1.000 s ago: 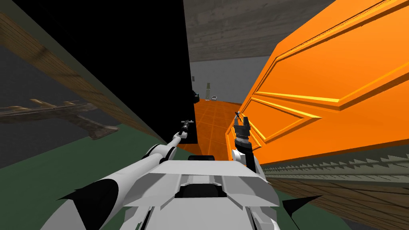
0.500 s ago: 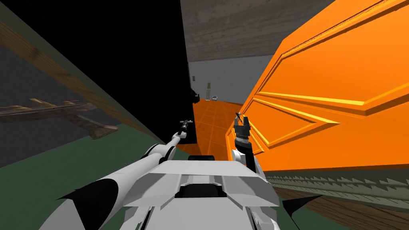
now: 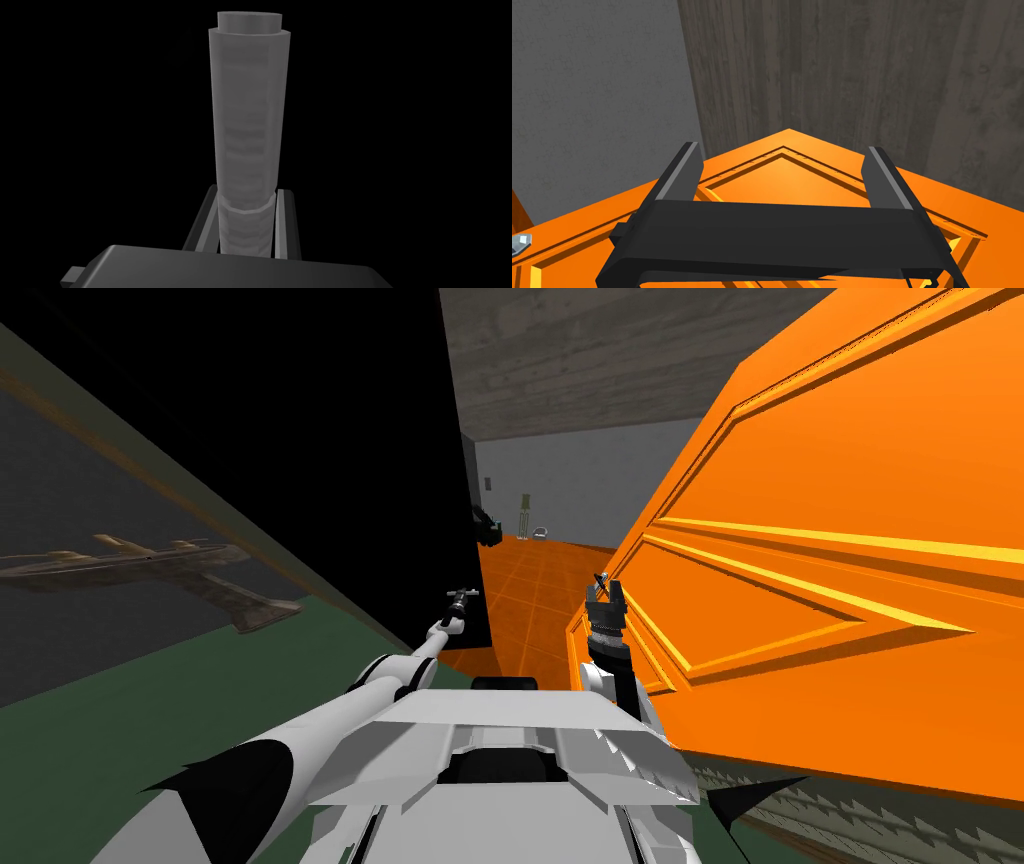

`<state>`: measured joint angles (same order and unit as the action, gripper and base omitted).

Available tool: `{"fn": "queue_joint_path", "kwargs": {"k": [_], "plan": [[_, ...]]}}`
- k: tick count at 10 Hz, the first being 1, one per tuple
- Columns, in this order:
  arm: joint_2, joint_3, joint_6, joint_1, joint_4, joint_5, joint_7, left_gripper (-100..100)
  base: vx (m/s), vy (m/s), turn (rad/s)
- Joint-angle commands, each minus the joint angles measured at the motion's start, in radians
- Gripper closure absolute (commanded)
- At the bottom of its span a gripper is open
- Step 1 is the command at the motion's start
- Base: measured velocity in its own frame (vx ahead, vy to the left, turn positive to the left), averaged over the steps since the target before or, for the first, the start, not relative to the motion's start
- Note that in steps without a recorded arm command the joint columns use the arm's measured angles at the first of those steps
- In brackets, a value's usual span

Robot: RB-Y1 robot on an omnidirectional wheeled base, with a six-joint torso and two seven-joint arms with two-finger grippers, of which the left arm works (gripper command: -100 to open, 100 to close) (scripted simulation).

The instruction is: Push the door open

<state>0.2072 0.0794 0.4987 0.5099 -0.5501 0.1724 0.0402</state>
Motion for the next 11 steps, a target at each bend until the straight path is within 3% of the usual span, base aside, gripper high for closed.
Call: {"fn": "queue_joint_path", "kwargs": {"k": [1, 8, 9, 11], "plan": [[0.007, 0.002, 0.022, 0.017, 0.032, 0.001, 0.002, 100, 0.015, 0.009, -0.015], [0.030, 0.059, 0.023, 0.010, 0.041, 0.018, -0.022, 100, 0.138, -0.093, 0.050], [0.028, 0.053, 0.030, 0.016, 0.063, 0.016, -0.018, 100, 0.071, -0.041, 0.036], [0.042, 0.072, 0.038, 0.015, 0.071, 0.025, -0.022, 100, 0.152, -0.039, 0.045]]}}
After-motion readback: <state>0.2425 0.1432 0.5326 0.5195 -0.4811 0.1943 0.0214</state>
